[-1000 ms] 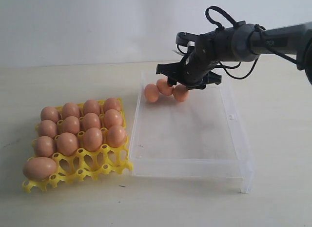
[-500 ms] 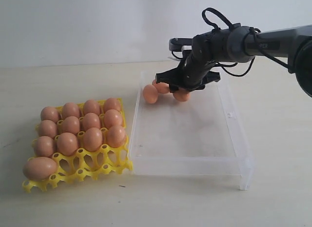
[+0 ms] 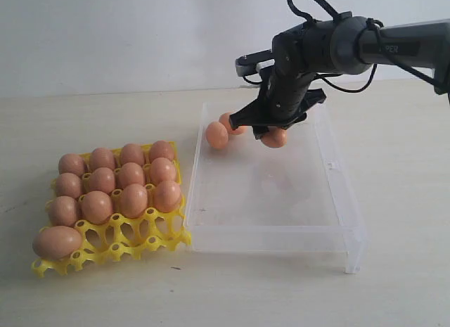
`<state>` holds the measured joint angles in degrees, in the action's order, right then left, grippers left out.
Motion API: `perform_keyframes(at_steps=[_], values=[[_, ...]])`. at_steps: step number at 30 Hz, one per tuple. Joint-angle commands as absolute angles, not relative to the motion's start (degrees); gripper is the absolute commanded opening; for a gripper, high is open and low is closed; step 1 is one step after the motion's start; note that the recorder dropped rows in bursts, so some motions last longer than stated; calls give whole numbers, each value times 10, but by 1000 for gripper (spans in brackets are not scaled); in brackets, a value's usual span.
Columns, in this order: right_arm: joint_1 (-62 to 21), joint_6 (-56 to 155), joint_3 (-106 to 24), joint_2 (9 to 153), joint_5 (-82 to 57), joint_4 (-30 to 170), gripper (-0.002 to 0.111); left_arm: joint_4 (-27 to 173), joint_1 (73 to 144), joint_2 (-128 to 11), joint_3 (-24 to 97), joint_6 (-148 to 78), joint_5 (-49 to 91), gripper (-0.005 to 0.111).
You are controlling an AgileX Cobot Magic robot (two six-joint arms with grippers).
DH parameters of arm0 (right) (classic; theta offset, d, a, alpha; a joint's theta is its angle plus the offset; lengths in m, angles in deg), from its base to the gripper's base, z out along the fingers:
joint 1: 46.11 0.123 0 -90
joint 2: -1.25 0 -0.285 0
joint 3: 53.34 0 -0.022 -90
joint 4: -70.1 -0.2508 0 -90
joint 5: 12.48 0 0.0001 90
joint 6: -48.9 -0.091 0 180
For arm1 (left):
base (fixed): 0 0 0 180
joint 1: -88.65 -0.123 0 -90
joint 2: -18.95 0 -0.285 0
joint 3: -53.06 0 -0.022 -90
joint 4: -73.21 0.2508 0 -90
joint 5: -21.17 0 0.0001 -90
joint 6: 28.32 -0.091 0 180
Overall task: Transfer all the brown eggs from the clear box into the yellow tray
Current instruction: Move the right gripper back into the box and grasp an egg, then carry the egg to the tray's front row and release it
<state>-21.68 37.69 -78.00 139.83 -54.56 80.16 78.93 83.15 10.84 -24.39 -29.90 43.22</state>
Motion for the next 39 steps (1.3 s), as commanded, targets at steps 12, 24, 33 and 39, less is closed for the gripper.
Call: perform_keyframes(at_steps=[12,24,33,39], values=[[-148,-12,-377,1169,60,1125,0,790,835,112,-242,-296,428,0],[-59,-156,-366,1243,359,1275,0,790,835,112,-242,-296,428,0],[-34,-189,-455,1323,335,1275,0,790,835,112,-242,-296,428,0],[-34,-208,-480,1352,331,1275,0,790,835,112,-242,-296,428,0]])
